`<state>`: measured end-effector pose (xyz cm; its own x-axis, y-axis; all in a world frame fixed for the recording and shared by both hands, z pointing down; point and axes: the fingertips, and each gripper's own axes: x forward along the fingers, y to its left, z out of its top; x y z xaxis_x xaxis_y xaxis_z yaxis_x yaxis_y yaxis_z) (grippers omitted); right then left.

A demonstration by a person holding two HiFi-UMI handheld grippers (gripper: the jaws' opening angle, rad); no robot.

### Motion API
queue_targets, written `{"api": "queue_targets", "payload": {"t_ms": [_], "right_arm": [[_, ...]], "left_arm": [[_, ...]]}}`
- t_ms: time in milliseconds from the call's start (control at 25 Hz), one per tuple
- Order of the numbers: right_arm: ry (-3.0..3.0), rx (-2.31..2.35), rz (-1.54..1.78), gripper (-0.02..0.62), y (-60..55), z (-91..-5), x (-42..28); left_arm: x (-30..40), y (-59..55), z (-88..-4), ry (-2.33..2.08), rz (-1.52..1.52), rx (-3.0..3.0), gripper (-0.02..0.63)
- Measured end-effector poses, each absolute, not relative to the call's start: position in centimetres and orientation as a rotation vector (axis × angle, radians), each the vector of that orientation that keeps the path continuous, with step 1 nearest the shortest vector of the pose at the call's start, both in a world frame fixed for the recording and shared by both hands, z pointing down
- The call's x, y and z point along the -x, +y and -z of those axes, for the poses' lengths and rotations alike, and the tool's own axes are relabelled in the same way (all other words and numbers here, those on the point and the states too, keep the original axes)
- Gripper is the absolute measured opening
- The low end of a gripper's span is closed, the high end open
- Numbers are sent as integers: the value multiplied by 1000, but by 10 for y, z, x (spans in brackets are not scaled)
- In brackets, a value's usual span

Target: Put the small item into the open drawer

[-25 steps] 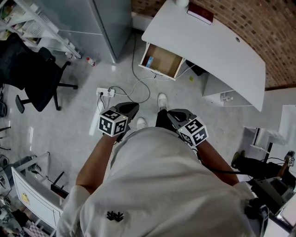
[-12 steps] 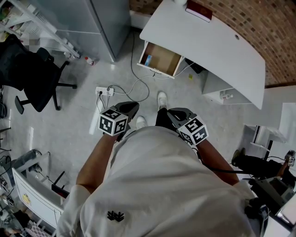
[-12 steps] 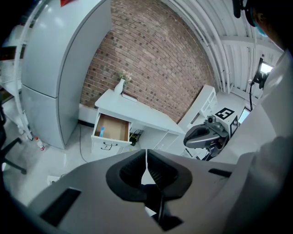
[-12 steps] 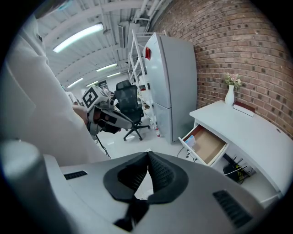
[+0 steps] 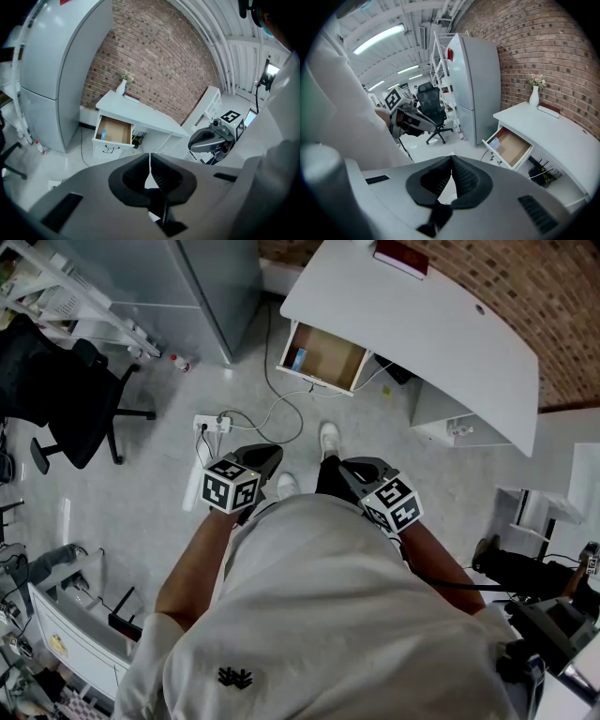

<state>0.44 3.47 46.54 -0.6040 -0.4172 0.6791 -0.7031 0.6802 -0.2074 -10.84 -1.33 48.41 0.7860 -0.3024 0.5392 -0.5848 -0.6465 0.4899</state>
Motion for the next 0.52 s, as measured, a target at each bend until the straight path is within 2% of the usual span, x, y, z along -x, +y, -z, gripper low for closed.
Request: {"api": "queue_targets", "payload": {"t_ms": [520], "right_arm": [[-2289, -851, -622, 29, 22, -469, -9]], "left_arm": [[104, -24, -491, -646, -561, -2296, 29]]}}
